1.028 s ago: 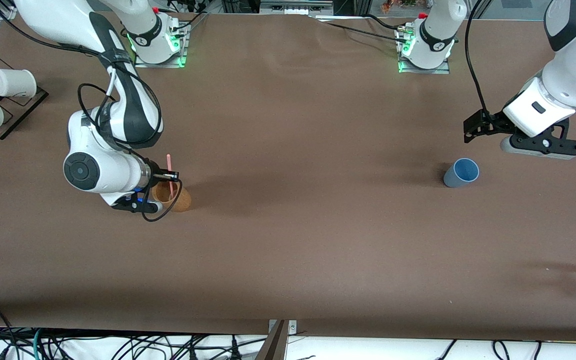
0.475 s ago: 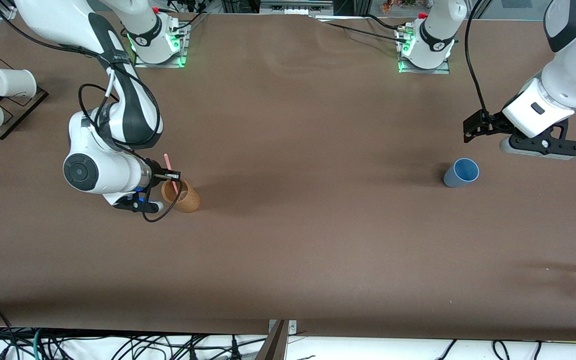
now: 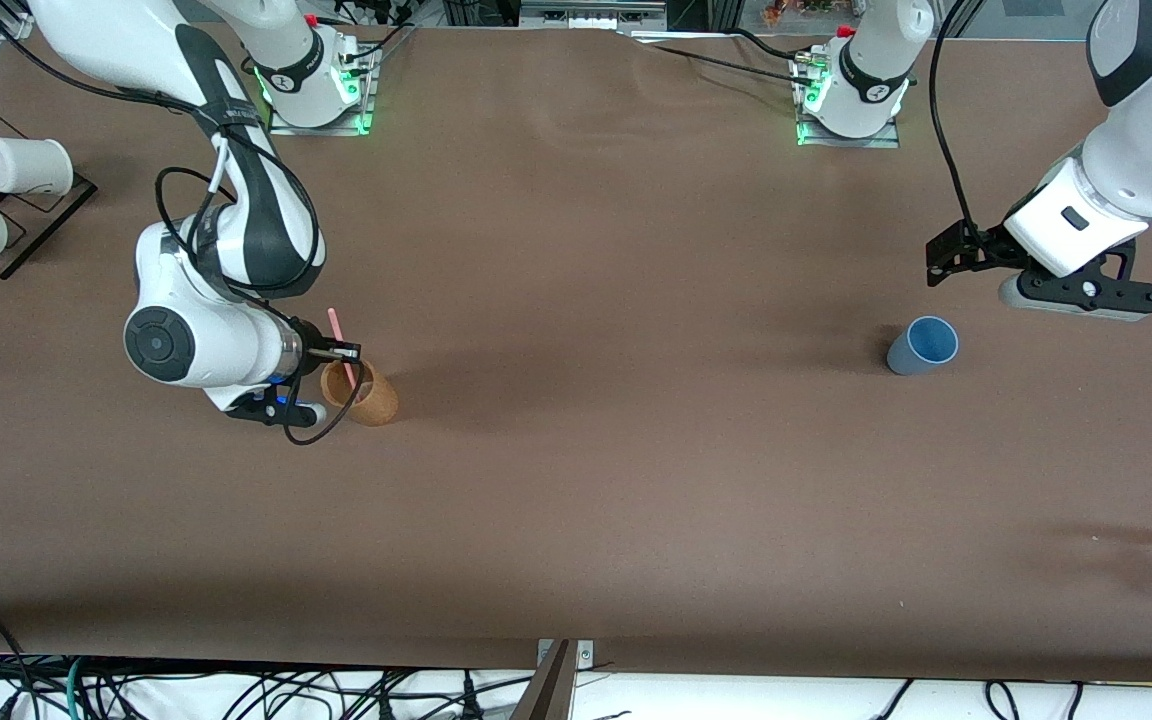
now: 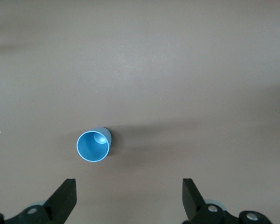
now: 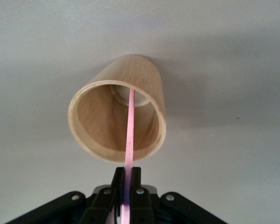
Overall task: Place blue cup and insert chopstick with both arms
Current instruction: 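Lift the pink chopstick up out of the wooden cup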
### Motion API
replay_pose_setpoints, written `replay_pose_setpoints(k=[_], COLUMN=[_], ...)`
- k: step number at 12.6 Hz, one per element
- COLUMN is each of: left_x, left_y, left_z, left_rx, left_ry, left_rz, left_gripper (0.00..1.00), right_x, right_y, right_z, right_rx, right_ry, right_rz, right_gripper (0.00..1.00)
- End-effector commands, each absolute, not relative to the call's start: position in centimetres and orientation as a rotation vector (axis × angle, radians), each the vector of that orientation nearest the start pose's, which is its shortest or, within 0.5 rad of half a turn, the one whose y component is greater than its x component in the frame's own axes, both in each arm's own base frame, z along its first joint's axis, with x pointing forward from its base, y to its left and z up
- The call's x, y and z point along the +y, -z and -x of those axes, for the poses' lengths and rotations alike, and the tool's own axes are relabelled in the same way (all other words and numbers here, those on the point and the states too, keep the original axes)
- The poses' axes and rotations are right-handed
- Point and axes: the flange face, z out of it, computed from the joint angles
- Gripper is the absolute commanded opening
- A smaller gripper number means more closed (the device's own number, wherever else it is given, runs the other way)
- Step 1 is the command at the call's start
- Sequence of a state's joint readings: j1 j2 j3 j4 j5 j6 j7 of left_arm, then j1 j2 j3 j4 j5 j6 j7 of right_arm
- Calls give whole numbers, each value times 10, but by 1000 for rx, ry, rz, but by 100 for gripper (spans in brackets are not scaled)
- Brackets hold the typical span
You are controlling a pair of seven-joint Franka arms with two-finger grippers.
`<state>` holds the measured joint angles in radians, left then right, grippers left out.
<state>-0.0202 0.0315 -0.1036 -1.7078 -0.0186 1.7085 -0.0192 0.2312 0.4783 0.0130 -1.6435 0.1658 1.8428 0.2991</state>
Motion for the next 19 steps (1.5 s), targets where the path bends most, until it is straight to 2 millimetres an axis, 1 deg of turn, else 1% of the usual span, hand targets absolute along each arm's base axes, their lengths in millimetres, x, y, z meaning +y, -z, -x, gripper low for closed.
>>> replay_pose_setpoints(k=[1,3,5,6,8,10,12,15,18,19], left_x=[-71,-69,-69,-69,-68,-69,-66,-66,-64,-63], left_y=[-559,-559,-560,-560,-560,-559,-554,-554,-553,-553], left_z=[-568,-569,-569,-569,-569,-569,-572,-573,-573,-573], left_rx=[158,156,156,156,158,156,151,151,149,148], left_ry=[-52,-52,-52,-49,-49,-54,-66,-66,-69,-69], left_rz=[3130,3129,3129,3129,3129,3130,3131,3131,3131,3133], left_gripper=[100,100,100,100,100,100,100,100,100,100], right_x=[170,170,168,166,161,164,162,159,158,159], right_y=[-367,-412,-459,-479,-512,-541,-555,-555,-564,-564], right_z=[-620,-613,-600,-591,-573,-564,-565,-566,-563,-562], right_rx=[158,129,100,92,76,56,47,51,54,55], right_ry=[-506,-535,-564,-569,-588,-590,-591,-594,-561,-562], right_rz=[3000,2999,2999,2998,2993,2962,2963,2961,2959,2959], right_gripper=[1,1,1,1,1,1,1,1,1,1])
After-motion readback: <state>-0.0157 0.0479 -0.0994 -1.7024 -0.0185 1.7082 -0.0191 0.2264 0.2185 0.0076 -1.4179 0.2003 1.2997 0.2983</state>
